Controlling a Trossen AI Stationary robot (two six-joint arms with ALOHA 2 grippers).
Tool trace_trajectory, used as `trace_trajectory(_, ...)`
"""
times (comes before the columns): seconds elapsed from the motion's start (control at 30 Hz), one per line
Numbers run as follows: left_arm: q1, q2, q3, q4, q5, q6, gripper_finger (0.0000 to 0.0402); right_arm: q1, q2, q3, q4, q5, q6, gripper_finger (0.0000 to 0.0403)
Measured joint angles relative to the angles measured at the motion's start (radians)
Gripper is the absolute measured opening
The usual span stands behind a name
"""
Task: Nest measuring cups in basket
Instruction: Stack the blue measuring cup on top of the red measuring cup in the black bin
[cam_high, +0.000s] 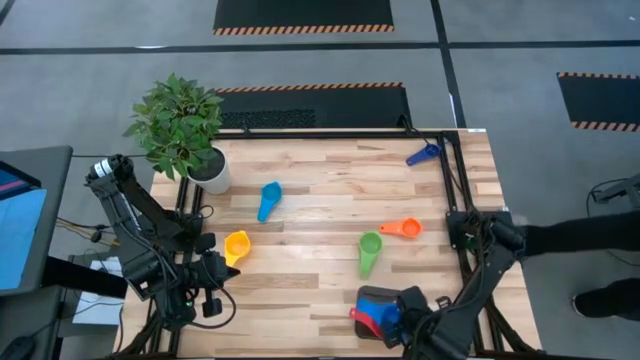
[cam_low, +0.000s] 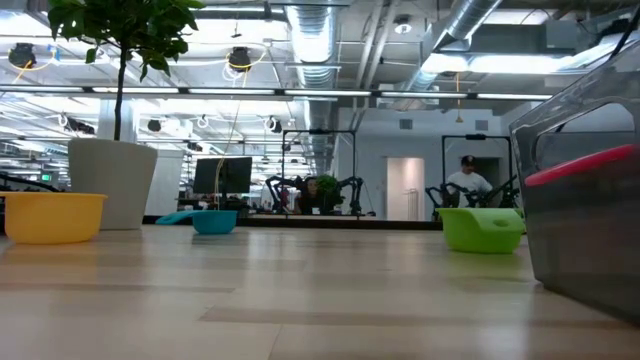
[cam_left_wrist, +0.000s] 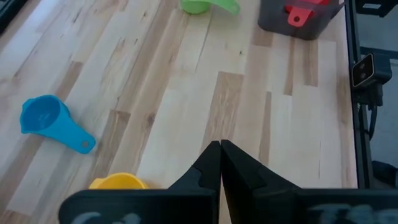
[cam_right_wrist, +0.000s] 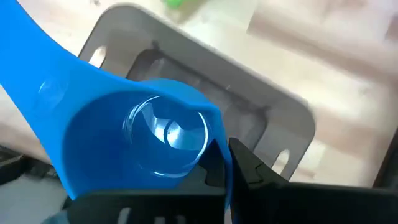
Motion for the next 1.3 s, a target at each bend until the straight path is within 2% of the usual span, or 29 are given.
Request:
trace_trajectory(0.3, 0.000, 0.000, 0.000, 0.001, 0.002, -0.010, 0.0000, -0.010, -0.001, -0.136, 0.154, -0.002, -0.005, 0.0006)
trace_trajectory(0.53, 0.000, 0.000, 0.000, 0.004, 0.002, -0.011, 0.0000, -0.015, -0.001, -0.189, 0.274, -0.003, -0.032, 0.0007)
trace_trajectory(0.73, 0.000, 0.000, 0.000, 0.004, 0.002, -0.013, 0.0000, -0.016, -0.001, -0.202, 0.292, -0.060, -0.058, 0.0023)
trace_trajectory(0.97, 0.000, 0.000, 0.000, 0.003, 0.003, -0.013, 0.0000, -0.016, -0.001, -0.202, 0.292, -0.063, -0.060, 0.0013)
trace_trajectory(1.3, 0.000, 0.000, 0.000, 0.003, 0.003, -0.013, 0.0000, -0.016, -0.001, -0.202, 0.291, -0.059, -0.060, 0.0093)
